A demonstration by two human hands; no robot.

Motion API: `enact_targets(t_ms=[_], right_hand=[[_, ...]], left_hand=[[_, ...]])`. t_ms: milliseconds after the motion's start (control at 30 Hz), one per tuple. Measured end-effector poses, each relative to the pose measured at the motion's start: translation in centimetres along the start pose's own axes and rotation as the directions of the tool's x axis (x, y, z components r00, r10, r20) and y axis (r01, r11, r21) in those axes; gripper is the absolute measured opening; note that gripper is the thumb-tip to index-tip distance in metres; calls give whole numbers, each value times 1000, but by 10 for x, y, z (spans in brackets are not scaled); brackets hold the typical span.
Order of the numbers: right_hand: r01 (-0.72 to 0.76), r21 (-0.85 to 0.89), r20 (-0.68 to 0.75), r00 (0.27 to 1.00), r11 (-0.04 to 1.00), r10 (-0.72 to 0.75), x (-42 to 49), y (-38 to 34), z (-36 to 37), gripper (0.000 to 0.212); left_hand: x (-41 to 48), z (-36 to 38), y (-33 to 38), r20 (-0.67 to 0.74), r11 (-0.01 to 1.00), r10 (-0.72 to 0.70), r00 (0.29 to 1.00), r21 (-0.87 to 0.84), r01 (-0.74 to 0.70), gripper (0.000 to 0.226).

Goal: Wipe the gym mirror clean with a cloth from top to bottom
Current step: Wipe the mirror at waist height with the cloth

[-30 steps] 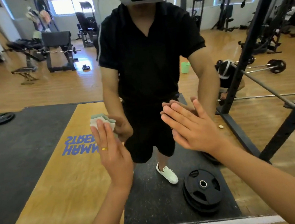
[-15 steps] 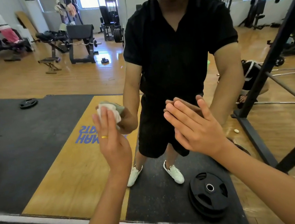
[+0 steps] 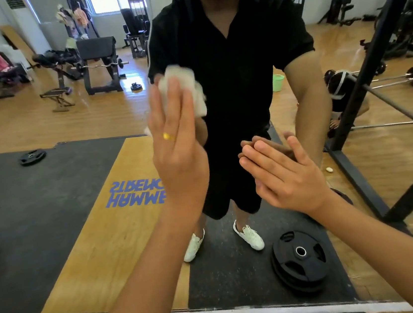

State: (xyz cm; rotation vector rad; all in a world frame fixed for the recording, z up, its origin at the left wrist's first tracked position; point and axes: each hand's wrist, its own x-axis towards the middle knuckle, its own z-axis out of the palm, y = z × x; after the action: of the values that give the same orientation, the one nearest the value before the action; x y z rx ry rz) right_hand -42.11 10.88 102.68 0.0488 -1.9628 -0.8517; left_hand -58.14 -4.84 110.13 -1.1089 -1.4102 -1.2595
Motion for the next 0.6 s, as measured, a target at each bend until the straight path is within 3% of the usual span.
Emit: enact_targets(t_ms=[167,333,400,533,600], right_hand=[[1,-2,9,1000,1000,-1,0,0,0,65],[-7,-20,-1,1000,1000,7,0,0,2,64],[-6,-13,3,1000,1000,6,0,0,2,61],[-12,-7,4,1000,1000,12,-1,0,3,62],[-11,-14,3,1000,1000,11,-1,0,3,63]], left_hand=[[-9,-1,-3,28,998,65,997,10,-65,36],[-138,-28,-29,287,998,-28,958,64,10,51],[-162,-33,-39,351,997,-4,936,69,-22,62],[-160,-41,-45,413,997,42,910,41,-64,42],[-145,-40,-37,357,999,34,933,9,-40,39]])
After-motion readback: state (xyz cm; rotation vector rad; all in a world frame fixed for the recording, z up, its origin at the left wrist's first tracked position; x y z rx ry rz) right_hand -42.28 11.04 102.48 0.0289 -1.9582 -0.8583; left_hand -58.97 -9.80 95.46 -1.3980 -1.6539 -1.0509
